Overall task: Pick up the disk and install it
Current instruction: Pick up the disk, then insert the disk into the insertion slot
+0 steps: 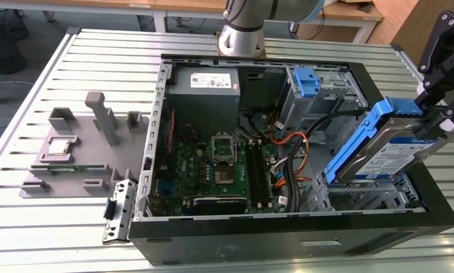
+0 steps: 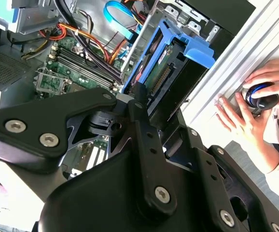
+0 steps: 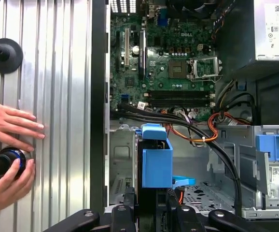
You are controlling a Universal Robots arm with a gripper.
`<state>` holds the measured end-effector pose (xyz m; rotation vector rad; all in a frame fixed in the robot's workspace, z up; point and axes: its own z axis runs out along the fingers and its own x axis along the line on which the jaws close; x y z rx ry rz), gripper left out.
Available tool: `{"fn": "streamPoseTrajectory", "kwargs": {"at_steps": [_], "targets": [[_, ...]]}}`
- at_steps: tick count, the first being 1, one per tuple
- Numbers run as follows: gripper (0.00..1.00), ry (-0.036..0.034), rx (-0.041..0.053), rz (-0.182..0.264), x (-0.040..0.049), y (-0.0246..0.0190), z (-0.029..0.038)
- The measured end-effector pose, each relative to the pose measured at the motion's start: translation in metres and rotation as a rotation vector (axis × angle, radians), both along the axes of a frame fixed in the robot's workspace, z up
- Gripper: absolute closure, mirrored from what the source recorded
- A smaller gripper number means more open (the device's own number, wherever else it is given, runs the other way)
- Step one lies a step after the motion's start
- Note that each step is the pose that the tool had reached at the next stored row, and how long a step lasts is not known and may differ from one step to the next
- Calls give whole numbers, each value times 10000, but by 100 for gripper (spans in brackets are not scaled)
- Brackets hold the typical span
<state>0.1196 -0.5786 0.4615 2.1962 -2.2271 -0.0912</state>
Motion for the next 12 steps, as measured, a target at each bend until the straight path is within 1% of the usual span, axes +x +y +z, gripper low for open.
{"fn": "streamPoseTrajectory", "kwargs": {"at_steps": [5,8,12], "targets": [[65,0,2,2,45,2,-26],[65,0,3,1,45,1,-61],[65,0,3,2,46,1,-71]]}}
